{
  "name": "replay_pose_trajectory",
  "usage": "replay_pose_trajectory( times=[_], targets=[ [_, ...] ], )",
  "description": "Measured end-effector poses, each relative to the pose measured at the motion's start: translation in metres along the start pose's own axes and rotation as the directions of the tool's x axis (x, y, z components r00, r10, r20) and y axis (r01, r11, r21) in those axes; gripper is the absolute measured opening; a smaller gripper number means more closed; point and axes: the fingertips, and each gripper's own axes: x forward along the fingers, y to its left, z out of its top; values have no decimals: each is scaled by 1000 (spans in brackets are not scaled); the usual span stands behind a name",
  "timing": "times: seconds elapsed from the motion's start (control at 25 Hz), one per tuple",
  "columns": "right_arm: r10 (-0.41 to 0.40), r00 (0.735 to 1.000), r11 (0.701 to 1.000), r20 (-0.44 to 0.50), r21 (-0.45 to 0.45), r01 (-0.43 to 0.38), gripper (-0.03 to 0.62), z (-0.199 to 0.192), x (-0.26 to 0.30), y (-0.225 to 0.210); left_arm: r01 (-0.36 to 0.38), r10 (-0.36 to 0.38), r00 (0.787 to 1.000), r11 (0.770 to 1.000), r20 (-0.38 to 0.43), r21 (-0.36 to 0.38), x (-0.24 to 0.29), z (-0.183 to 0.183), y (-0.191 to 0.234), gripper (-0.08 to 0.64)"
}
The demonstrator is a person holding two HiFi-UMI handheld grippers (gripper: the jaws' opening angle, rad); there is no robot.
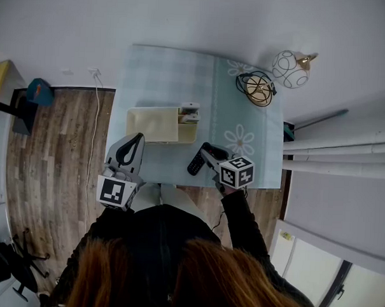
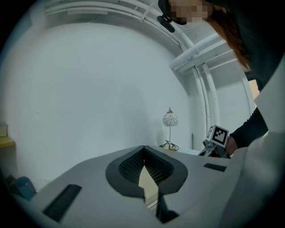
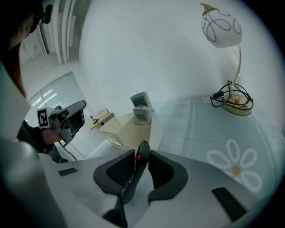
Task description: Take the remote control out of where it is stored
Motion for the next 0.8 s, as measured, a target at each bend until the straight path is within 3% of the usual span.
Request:
replay_pose_trajectory(
  times=[0.48,0.8],
  targets=[
    [-15,998,999,64,49,12,110,2,22,-23,-3,3,1000,1000,-9,5,2,-2,2,6],
    [-75,992,997,101,-9,77,137,6,34,-38,-9,9,1000,1000,-22,11,4,-1,3,6]
  ],
)
